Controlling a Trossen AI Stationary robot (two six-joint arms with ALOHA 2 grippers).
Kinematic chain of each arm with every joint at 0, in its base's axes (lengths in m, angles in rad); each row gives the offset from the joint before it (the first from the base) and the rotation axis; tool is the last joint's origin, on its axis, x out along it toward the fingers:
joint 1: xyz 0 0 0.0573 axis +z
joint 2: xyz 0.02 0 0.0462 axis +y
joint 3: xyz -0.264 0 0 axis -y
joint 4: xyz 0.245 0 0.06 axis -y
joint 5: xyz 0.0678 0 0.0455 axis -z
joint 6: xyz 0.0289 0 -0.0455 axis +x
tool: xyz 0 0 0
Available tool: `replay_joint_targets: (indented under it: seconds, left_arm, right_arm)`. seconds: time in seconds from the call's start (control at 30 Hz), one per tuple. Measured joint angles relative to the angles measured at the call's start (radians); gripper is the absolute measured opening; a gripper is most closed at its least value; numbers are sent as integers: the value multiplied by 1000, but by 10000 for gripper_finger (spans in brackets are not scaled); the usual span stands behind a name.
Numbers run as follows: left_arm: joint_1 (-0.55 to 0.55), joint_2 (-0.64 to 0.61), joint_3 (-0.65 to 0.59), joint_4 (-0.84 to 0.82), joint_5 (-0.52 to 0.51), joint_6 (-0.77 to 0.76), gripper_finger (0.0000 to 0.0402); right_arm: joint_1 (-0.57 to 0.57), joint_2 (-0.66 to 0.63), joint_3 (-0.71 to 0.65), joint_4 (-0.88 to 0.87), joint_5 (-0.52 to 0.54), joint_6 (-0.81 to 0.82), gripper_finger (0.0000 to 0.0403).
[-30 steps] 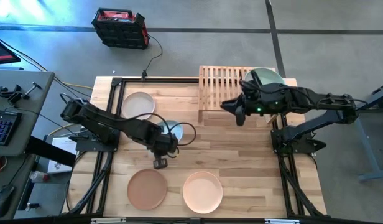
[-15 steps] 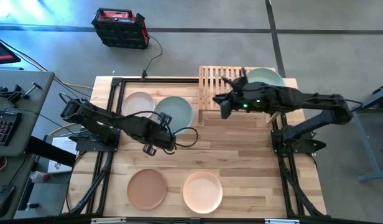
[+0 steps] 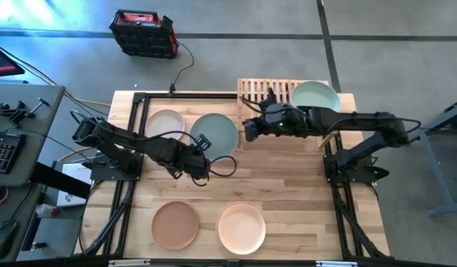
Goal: Place and stack plates onto a shelf
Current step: Put the light blue plate on the shelf
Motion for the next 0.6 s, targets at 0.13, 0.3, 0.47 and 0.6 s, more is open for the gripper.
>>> replay_joint_targets:
  seconds: [0.13, 0.3, 0.47, 0.6]
  left_arm:
    - [0, 0, 0, 5, 0, 14, 3]
    - [0, 0, 0, 10, -1, 15, 3]
    - [0, 0, 0, 37, -6, 15, 3]
    - [0, 0, 0, 68, -31, 18, 3]
  right_arm:
    - [0, 36, 0, -21, -19, 38, 80]
    - [0, 79, 0, -31, -40, 71, 80]
    - [0, 114, 0, -39, -49, 86, 80]
    - [-3, 133, 0, -59, -50, 95, 80]
